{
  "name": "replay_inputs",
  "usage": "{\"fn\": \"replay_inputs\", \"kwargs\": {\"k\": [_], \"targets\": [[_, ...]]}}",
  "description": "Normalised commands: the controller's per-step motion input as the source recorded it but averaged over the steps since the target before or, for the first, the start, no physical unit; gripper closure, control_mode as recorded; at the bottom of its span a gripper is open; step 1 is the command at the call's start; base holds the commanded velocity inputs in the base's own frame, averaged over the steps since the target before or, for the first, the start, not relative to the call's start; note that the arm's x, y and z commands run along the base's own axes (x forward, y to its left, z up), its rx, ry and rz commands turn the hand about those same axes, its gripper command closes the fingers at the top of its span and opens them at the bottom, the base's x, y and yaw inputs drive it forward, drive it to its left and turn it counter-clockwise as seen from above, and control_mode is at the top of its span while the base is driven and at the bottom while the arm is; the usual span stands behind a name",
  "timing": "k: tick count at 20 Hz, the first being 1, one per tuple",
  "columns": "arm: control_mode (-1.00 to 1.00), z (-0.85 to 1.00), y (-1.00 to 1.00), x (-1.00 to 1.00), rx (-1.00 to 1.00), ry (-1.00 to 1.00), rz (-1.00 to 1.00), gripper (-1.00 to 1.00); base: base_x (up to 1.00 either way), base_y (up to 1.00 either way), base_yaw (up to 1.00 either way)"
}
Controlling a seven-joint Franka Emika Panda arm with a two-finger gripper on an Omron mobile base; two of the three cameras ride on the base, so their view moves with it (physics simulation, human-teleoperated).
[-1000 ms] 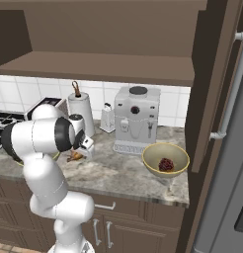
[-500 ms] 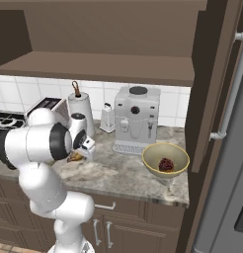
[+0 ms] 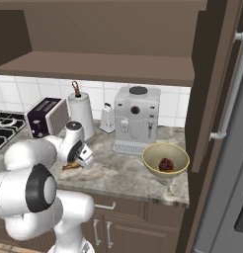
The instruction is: Pick both bowls and place them on the counter. Then place the chicken drumstick in one bowl and place the cake in the other bowl.
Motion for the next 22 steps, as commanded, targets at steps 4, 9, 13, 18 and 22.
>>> {"fn": "replay_inputs", "kwargs": {"k": [4, 9, 13, 18, 22], "targets": [[-1.00, 0.89, 0.04, -0.30, -0.01, -0.06, -0.18, 1.00, 0.00, 0.00, 0.00], [-1.00, 0.89, 0.10, -0.22, -0.07, -0.04, -0.14, 1.00, 0.00, 0.00, 0.00], [-1.00, 0.56, 0.24, -0.19, -0.08, -0.03, -0.12, 1.00, 0.00, 0.00, 0.00], [-1.00, 0.09, 0.49, -0.08, -0.06, 0.02, -0.04, 1.00, 0.00, 0.00, 0.00], [-1.00, 0.00, 0.60, 0.01, -0.08, 0.06, 0.00, 1.00, 0.00, 0.00, 0.00]]}}
